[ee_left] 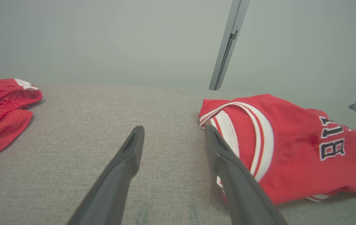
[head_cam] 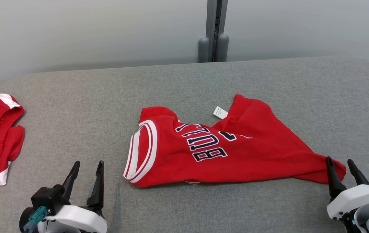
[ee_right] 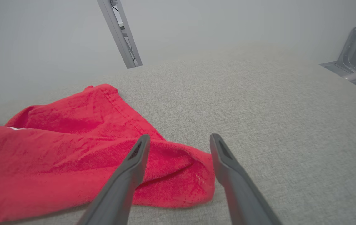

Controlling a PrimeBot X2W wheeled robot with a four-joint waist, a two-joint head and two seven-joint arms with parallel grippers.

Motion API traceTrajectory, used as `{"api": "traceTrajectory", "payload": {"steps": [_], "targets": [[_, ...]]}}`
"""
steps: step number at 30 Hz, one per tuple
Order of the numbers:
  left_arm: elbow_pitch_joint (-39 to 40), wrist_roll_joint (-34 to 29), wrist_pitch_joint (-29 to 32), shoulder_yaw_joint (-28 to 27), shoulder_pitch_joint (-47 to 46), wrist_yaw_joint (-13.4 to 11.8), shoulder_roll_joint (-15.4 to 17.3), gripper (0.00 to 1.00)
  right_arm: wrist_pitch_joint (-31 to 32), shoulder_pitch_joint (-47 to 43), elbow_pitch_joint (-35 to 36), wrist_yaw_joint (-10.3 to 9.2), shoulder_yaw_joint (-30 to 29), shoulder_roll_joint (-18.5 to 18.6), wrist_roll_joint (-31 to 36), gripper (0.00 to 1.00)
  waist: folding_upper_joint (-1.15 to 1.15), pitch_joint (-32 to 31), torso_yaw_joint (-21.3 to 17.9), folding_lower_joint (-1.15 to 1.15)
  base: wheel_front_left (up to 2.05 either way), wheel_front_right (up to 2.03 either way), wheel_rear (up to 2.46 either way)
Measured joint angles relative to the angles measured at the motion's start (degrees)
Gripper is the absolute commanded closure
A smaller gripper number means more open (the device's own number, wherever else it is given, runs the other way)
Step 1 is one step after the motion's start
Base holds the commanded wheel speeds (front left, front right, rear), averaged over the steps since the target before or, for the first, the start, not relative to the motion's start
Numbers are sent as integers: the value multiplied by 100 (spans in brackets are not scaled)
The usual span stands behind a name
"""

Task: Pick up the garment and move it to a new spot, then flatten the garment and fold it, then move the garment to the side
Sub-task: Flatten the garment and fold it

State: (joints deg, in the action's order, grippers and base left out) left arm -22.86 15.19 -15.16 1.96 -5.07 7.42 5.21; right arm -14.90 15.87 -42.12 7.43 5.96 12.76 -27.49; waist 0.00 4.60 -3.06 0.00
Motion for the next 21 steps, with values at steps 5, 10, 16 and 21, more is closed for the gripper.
{"api": "traceTrajectory", "payload": {"steps": [5,10,16,21], "targets": [[0,8,0,-5,0,0,-12,0,0,-169,207,0,-353,-75,238,0,0,-36,40,0,0,0,0],[22,15,0,-66,18,0,-21,0,-1,-484,831,0,-787,-218,588,0,0,-105,51,0,0,0,0],[40,11,-1,-175,42,0,-48,0,-8,-829,2008,0,-1102,-489,1012,0,0,-221,4,0,0,0,0],[47,-14,0,-207,121,0,-88,0,-9,-1054,2894,0,-969,-704,1182,0,0,-335,-6,0,0,0,0]]}}
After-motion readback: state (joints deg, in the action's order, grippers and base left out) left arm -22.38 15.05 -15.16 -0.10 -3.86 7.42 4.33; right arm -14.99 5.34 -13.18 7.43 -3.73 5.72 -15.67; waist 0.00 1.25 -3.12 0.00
